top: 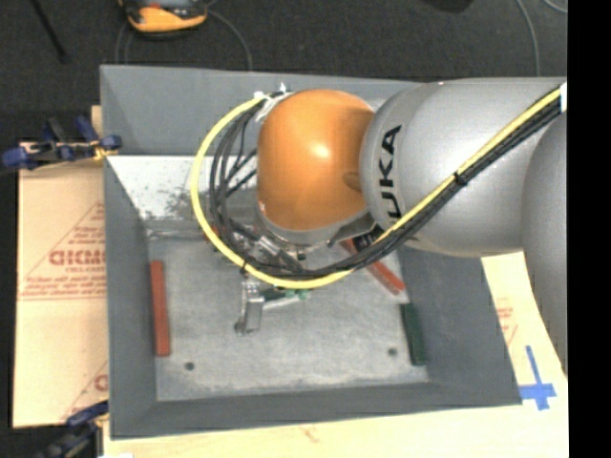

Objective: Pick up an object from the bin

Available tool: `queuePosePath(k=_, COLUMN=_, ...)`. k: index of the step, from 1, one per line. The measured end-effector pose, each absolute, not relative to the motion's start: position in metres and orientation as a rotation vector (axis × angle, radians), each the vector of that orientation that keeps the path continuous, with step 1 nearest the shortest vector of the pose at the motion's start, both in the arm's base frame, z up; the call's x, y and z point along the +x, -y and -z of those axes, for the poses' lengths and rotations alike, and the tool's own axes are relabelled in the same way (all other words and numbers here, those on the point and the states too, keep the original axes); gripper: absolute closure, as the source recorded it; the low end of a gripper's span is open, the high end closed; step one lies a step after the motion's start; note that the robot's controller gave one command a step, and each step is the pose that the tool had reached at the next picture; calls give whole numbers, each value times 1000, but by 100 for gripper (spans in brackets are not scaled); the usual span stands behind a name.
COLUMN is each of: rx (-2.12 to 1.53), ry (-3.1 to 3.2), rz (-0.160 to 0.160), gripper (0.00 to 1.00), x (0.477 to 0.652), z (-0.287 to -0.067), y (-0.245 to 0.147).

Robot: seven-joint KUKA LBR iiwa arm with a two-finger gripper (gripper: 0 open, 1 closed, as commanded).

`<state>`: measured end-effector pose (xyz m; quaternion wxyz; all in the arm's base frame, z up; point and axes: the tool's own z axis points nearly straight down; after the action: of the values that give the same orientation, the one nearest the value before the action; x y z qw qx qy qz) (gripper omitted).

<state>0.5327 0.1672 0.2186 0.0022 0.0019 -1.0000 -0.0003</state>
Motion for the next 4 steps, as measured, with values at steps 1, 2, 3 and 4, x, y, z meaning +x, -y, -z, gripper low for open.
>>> queuePosePath(k=1, rx=1, ry=3145, rz=3, gripper=0, x=534, z=-223, y=-166)
queuePosePath(k=2, rx=-45, ry=3147, rz=4, gripper=0, x=536, z=-190, y=-113)
queuePosePath(k=3, rx=-46, ry=3151, rz=0, gripper=0, x=562, z=-136, y=-81)
queuePosePath(k=4, rx=146, ry=3137, rz=-3, gripper=0, x=584, z=-102, y=-86)
